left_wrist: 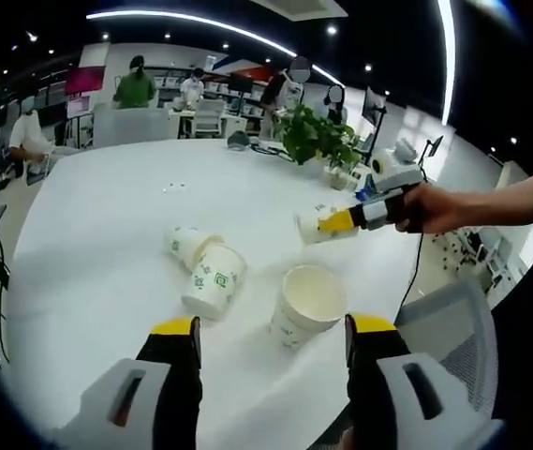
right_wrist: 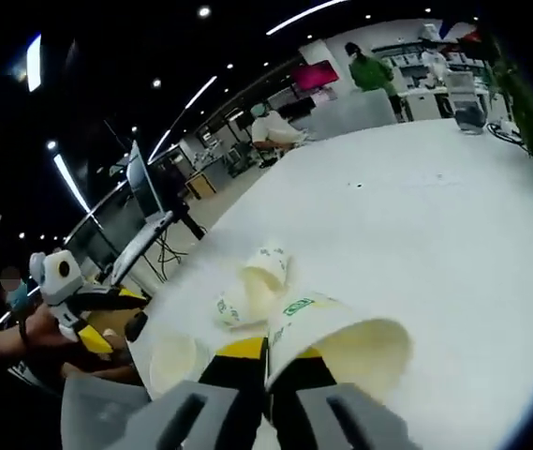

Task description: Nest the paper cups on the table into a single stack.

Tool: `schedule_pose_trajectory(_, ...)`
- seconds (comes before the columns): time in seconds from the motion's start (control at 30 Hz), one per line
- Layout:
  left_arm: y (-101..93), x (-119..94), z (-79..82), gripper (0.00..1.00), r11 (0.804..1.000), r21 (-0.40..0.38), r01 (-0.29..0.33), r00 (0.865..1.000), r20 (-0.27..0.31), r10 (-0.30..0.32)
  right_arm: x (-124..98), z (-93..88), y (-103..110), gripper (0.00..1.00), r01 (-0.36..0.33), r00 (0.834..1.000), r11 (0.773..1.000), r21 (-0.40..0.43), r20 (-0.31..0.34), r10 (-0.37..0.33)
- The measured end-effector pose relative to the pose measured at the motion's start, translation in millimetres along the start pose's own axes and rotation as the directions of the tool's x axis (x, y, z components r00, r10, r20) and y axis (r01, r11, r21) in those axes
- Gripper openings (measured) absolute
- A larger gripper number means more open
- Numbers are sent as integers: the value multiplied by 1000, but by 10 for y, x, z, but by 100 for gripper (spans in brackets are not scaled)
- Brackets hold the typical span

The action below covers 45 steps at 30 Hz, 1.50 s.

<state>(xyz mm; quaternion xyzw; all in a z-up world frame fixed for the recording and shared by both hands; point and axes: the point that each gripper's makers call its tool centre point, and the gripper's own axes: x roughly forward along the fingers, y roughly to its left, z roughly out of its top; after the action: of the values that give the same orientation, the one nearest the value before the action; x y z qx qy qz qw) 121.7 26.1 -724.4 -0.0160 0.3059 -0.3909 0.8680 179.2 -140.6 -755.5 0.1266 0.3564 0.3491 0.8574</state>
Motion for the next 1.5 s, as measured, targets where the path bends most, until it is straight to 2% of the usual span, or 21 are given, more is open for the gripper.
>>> schedule_pose_trajectory(0.57,-58,30,-40,63,1000,4,12,1000,-8,-12,-63,75,254,0,-39,998,992,-119,-48,33)
schedule_pose_trajectory(0.7,-81,41,-50,64,1000,5,12,1000,-9,-12,-95,27,361,0,-43,996,985,-167,-80,30)
schedule_pose_trajectory(0.9,-110,38,-39,64,1000,6,18,1000,-9,-18,-75,-30,398,0,-56,990,972,-230,-137,24)
schedule_pose_trajectory(0.97,-143,43,-42,64,1000,8,22,1000,-11,-22,-66,-60,488,0,-72,985,962,-265,-168,27)
schedule_pose_trajectory(1.13,-157,45,-41,65,1000,11,27,1000,-10,-27,-31,-49,595,0,-94,980,951,-295,-196,36)
schedule_pose_trajectory(1.3,-137,55,-75,65,999,10,30,999,-15,-30,-22,-60,738,0,-135,967,919,-369,-251,41)
schedule_pose_trajectory(1.33,-132,55,-83,65,1000,8,30,999,-16,-30,-52,-116,839,0,-145,964,910,-388,-264,41)
schedule_pose_trajectory(1.5,-148,44,-89,65,1000,2,30,999,-14,-30,-5,-142,962,0,-191,948,879,-438,-314,50)
